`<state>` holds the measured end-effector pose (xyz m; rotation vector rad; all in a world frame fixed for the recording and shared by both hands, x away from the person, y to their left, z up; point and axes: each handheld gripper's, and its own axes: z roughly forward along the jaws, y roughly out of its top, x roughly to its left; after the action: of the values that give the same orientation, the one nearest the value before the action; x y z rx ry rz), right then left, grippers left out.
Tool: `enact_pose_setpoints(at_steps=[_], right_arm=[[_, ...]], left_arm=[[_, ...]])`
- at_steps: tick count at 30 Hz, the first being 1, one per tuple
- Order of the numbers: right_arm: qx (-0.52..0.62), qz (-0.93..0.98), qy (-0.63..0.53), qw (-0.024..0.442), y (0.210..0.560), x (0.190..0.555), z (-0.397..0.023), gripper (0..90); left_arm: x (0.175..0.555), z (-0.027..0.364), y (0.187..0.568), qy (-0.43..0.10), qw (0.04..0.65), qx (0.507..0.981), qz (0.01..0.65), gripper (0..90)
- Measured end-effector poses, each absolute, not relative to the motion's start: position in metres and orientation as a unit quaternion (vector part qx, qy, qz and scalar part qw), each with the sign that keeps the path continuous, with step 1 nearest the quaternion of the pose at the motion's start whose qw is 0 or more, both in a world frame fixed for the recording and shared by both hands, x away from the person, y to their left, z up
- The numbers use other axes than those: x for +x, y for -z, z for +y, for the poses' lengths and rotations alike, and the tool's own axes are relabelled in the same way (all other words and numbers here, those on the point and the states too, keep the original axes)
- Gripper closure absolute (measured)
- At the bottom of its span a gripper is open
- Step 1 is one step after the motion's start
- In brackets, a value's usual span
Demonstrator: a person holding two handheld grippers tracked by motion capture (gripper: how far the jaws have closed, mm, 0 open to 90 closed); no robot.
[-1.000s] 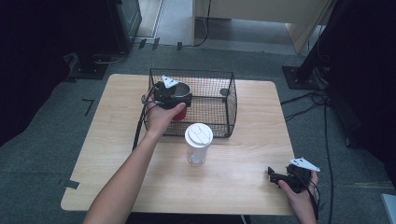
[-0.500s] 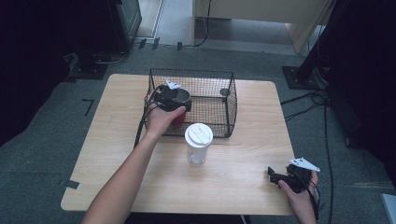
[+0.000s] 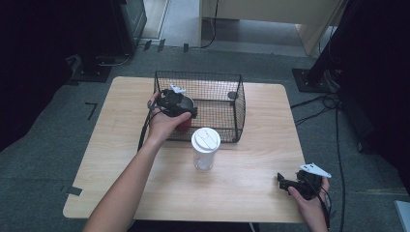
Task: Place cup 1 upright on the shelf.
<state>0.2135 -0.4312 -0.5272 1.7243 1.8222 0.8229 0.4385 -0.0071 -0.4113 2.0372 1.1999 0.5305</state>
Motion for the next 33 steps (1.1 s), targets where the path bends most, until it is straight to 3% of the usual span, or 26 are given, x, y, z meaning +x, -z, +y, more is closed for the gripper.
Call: enact_pose_setpoints(at_steps=[9, 17, 33], right_arm=[[0.633, 0.669, -0.302, 0.248, 0.527, 0.214, -0.431, 0.0], [0.633, 0.669, -0.302, 0.248, 0.527, 0.214, -0.431, 0.0], [0.632, 0.670, -0.300, 0.250, 0.527, 0.214, -0.431, 0.0]], left_arm=[[0.432, -0.006, 0.409, -0.217, 0.356, 0.783, 0.462, 0.0], [0.415, -0.002, 0.395, -0.220, 0.396, 0.768, 0.452, 0.0], [0.374, 0.022, 0.375, -0.268, 0.525, 0.703, 0.399, 0.0]])
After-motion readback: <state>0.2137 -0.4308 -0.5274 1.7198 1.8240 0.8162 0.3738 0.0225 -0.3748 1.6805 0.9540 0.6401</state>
